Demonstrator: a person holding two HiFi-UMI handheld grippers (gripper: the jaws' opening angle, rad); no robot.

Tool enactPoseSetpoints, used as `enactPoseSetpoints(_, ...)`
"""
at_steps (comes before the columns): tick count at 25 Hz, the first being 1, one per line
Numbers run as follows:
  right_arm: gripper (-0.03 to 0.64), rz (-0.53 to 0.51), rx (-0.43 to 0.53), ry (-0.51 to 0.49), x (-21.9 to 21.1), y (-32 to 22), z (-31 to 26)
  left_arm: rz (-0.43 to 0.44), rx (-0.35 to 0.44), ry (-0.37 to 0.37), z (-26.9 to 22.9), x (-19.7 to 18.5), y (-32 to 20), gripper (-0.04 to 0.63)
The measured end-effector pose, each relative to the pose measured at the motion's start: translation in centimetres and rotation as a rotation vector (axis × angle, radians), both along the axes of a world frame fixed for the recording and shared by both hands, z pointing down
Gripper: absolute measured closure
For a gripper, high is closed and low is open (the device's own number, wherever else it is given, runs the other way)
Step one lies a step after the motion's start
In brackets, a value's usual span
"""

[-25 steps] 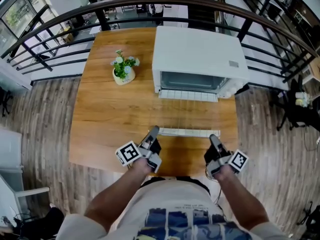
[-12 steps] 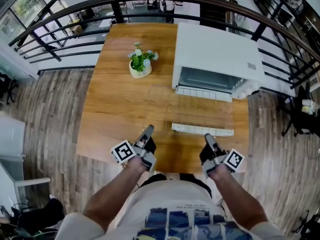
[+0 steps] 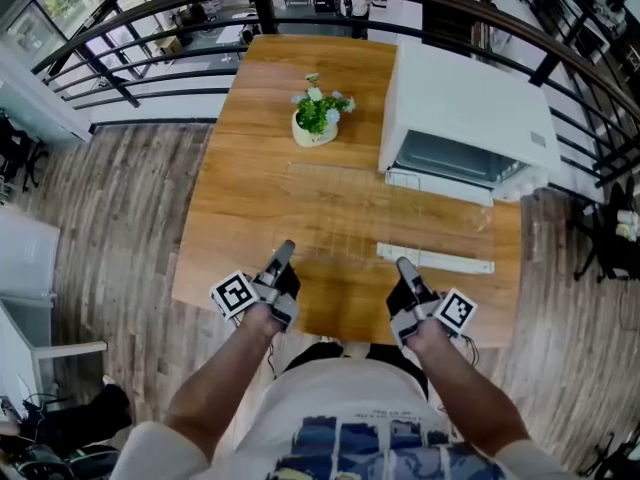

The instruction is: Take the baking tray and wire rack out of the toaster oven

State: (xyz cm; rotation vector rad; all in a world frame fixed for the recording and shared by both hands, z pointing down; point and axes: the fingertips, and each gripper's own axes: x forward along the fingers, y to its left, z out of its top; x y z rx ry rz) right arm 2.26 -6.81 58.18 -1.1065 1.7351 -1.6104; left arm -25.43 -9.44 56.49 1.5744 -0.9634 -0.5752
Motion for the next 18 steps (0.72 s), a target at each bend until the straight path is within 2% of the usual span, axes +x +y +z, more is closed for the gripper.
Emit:
enactPoseSetpoints(10,0.607,-0.031,-0.04,0.006,-7.1,-2.0,1.5,-0.057,-0.003,0.013,1.4,-7.2,-1.4,0.589)
enactPoseSetpoints(18,0.607,-0.057,-0.077,0.035,-10.7,-2.9,3.5,-0.082,-0.047,0.005,3.9,-10.9,-2.3,0.588)
